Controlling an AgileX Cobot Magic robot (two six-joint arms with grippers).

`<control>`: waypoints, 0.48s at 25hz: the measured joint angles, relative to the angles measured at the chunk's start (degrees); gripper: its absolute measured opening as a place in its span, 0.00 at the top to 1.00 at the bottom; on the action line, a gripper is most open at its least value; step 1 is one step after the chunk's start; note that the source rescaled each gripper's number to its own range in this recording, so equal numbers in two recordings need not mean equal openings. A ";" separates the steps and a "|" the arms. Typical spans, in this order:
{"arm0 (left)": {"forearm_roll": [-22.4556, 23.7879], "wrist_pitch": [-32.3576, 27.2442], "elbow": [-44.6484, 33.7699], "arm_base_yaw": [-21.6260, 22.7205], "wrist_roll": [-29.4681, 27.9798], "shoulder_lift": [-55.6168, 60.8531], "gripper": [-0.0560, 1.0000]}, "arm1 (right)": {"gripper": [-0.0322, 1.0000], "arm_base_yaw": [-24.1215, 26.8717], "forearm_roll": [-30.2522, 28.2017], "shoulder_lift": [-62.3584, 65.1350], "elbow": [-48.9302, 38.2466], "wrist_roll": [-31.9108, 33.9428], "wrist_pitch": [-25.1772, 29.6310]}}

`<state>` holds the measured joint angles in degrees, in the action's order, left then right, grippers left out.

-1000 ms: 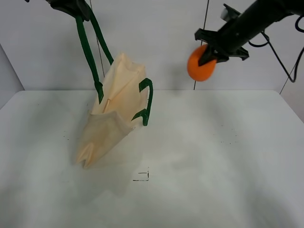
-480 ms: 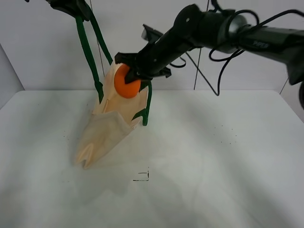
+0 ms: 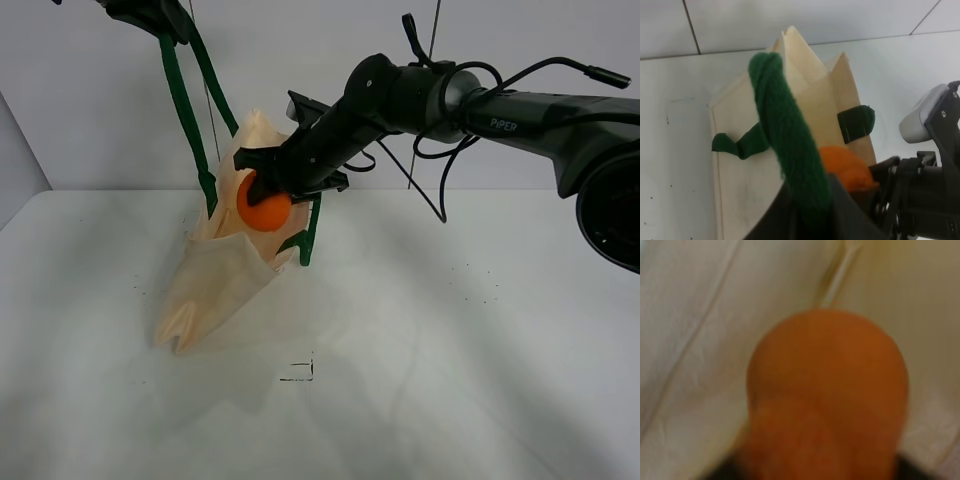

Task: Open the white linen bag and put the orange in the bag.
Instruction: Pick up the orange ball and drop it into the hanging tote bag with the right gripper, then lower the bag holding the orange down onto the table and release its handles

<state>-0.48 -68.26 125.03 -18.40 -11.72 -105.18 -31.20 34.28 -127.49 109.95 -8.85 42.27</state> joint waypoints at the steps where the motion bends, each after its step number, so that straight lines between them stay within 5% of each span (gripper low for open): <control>1: 0.00 0.00 0.00 0.00 0.00 0.00 0.94 | 0.16 0.00 -0.07 0.00 0.05 -0.63 0.06; 5: 0.00 0.00 0.00 0.00 0.00 0.00 0.94 | 0.02 0.19 -4.36 0.05 2.68 -0.72 4.38; 12: -0.12 0.00 0.00 0.00 0.05 0.00 0.94 | 0.00 0.80 -30.25 1.26 11.23 11.19 18.92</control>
<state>-0.60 -68.26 125.03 -18.40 -11.67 -105.18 -30.39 4.02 -126.23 121.18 2.34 61.18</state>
